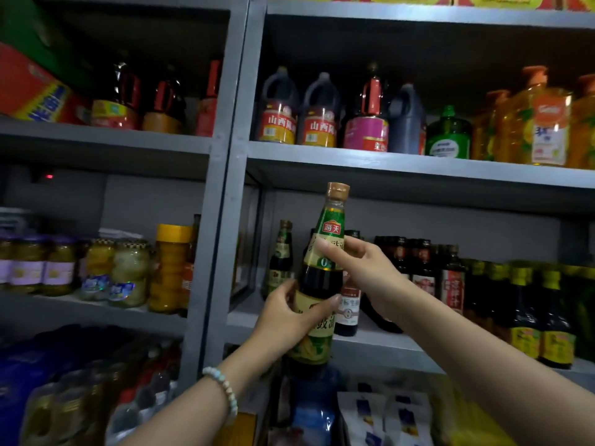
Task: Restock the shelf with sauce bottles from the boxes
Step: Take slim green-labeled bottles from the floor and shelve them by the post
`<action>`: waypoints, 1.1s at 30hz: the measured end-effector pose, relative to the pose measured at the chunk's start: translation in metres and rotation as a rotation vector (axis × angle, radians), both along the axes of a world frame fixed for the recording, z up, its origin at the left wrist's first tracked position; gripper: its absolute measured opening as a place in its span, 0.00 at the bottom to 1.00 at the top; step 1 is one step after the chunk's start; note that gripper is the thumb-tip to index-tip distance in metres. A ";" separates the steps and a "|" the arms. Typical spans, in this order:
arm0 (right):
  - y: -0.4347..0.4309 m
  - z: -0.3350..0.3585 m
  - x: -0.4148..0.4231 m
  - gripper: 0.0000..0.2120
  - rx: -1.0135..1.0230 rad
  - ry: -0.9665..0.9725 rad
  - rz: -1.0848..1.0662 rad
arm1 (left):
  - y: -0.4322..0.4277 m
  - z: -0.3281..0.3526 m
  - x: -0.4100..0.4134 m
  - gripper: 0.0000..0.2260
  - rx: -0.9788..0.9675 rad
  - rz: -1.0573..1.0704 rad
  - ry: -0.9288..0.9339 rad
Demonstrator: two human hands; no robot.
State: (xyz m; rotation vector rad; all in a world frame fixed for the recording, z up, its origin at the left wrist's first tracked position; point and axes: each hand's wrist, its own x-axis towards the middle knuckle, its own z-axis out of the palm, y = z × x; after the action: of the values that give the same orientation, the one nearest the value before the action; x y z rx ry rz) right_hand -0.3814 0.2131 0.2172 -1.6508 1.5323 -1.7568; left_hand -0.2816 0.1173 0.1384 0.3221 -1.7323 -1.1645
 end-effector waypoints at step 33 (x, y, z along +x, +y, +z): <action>-0.258 -0.030 -0.068 0.18 0.046 -0.001 -0.153 | -0.254 -0.008 -0.008 0.35 -0.991 0.925 -0.265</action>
State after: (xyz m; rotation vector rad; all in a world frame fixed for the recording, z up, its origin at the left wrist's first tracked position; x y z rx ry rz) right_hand -0.4495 -0.0451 0.1872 -1.5474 1.7261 -1.7814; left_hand -0.2894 -0.1371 0.1301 0.5675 -1.8236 0.4310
